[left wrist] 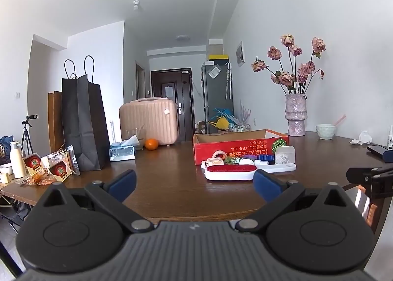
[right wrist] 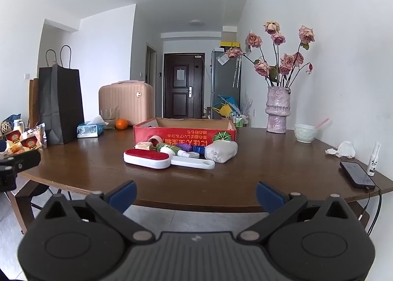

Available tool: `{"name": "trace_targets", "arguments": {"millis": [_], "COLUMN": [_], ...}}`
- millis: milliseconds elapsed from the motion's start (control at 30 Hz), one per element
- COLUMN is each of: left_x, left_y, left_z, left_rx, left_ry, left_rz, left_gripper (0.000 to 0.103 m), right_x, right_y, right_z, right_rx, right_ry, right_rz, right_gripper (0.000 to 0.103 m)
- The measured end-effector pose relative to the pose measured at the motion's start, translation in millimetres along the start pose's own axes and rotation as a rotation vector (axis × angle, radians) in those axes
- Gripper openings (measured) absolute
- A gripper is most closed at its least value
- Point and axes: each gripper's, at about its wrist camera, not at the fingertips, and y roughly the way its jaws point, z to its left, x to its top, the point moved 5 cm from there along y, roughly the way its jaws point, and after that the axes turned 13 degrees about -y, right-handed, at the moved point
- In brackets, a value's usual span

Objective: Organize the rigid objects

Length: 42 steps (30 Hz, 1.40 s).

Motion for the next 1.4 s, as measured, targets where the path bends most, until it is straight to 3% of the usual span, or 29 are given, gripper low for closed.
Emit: {"name": "trace_targets", "arguments": {"millis": [1400], "left_x": [-0.4], "left_y": [0.7], "left_z": [-1.0], "left_rx": [-0.003], "left_ry": [0.009], "left_rz": [0.014], "left_gripper": [0.103], "right_x": [-1.7], "right_y": [0.3], "right_z": [-8.1], "right_rx": [-0.005], "right_ry": [0.032], "right_rz": [0.007], "right_gripper": [0.103]}}
